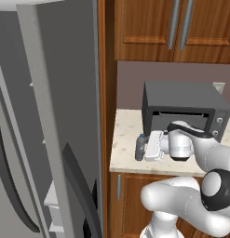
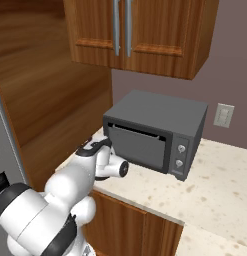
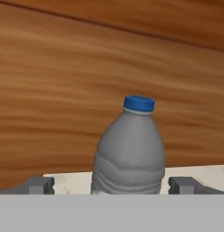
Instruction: Take the bottled waters from the counter and place them in the freezer to freeze. Close the freezer door after placing the bottles.
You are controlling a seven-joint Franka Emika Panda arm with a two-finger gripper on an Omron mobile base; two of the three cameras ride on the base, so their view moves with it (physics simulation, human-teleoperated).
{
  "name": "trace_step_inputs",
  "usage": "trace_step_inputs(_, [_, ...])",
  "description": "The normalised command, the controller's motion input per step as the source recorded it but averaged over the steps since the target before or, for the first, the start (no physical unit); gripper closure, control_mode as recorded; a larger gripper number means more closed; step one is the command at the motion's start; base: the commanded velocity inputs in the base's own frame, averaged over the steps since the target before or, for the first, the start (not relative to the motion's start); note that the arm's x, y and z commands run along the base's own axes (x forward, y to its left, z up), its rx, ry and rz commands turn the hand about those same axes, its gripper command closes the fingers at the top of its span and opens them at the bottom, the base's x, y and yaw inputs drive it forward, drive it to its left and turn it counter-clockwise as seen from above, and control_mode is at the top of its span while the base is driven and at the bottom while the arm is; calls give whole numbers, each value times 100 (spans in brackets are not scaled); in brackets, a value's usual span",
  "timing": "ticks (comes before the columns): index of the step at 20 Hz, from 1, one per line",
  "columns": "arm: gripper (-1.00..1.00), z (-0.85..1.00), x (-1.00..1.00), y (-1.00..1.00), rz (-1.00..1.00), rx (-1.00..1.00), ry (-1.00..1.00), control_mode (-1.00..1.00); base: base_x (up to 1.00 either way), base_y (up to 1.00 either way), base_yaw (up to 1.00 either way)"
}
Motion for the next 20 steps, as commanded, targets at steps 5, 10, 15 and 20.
trace_step_inputs(5, [-100,0,13,15,-1,0,0,-100,0,0,0])
trace_step_inputs(10, [-100,0,3,13,0,0,0,-100,0,0,0])
trace_step_inputs(15, [100,0,1,6,0,0,0,-100,0,0,0])
trace_step_inputs(20, [100,0,0,0,0,0,0,-100,0,0,0])
